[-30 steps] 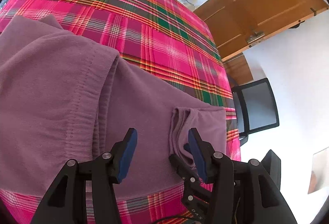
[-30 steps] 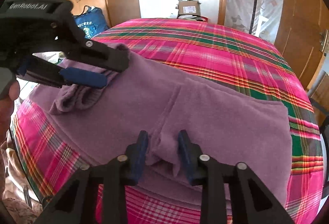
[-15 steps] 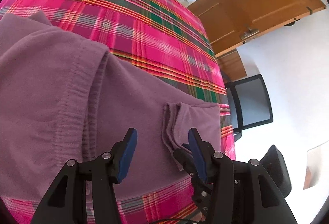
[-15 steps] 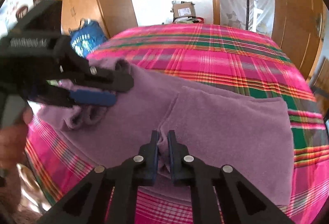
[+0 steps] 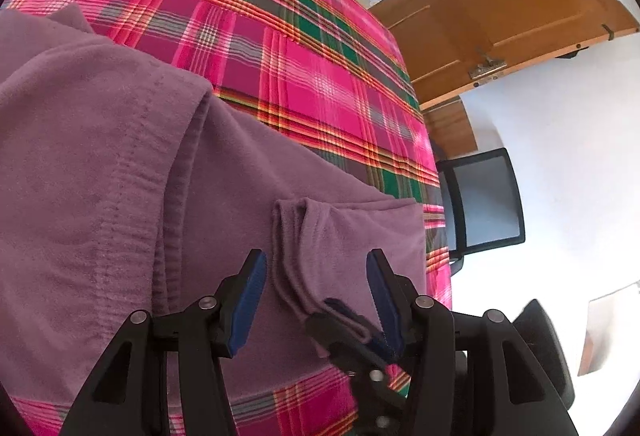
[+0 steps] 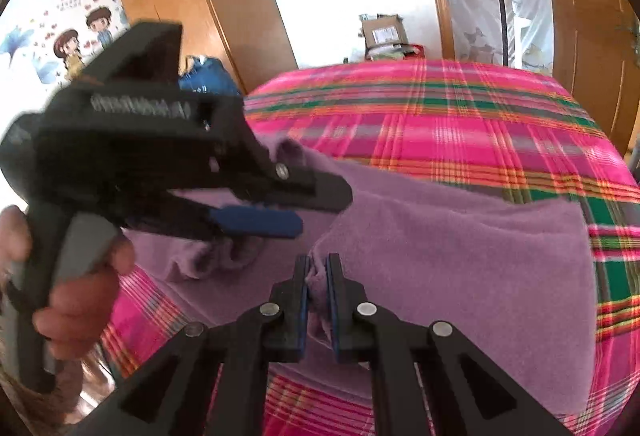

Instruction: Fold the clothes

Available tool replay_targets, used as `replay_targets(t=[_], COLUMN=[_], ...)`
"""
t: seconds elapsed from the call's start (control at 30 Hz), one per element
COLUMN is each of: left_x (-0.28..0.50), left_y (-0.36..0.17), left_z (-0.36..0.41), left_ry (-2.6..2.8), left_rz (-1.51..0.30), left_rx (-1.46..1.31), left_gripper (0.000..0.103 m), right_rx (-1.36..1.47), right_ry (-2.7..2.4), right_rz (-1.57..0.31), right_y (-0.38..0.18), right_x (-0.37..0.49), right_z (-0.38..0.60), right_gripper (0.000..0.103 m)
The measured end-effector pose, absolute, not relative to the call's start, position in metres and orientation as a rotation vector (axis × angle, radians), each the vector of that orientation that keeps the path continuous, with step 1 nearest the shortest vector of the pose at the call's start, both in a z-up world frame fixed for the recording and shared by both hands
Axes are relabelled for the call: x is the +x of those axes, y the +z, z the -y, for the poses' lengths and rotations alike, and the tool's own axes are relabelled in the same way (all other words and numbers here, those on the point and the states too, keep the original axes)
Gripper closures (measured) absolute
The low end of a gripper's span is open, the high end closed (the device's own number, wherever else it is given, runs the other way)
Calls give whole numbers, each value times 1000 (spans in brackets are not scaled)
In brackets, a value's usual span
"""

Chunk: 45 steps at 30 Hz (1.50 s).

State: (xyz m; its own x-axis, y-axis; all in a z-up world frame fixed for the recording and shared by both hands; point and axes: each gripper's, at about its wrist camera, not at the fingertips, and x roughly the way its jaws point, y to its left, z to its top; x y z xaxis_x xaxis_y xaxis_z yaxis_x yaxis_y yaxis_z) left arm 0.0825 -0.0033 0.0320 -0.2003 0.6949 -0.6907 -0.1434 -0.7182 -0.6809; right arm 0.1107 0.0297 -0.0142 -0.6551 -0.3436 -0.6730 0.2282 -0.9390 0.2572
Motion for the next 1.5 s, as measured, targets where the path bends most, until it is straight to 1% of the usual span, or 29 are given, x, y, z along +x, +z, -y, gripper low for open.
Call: replay_targets(t=[0.17, 0.27, 0.37, 0.5, 0.63, 0.87, 1.17, 1.27, 1.5], left_x=[85, 84, 84, 86, 89, 96, 93, 93, 95], left_y=[35, 33, 30, 28, 32, 48, 34, 30, 20], left_z=[0, -4, -7, -9, -11, -11, -30, -33, -38], left_ry=[1985, 1979, 1980, 1984, 2012, 2087, 2049, 2058, 2063], left_rz=[637, 623, 606, 593, 566, 563, 472, 443, 377], left_rx=[-1488, -1502, -1520, -1530, -1518, -1424, -1458, -1477, -1520], left_gripper=[49, 49, 49, 49, 49, 49, 49, 49, 49], right_rx=[1129, 1155, 1131, 1067, 1048, 1230, 1376, 1374, 1313], right_ry=[-2577, -2527, -2500, -2489, -2556, -2800, -2880, -2879, -2847], right_rz=[261, 340, 394, 419, 407, 346, 291, 257, 360], right_y=[-25, -29, -25, -10, 2, -2, -24, -26, -17], right_x=[109, 108, 116, 126, 131, 98, 66, 68, 87], right_z=[-29, -34, -43, -61, -86, -137, -152, -155, -177], right_gripper=[92, 86, 85, 84, 82, 82, 82, 84, 84])
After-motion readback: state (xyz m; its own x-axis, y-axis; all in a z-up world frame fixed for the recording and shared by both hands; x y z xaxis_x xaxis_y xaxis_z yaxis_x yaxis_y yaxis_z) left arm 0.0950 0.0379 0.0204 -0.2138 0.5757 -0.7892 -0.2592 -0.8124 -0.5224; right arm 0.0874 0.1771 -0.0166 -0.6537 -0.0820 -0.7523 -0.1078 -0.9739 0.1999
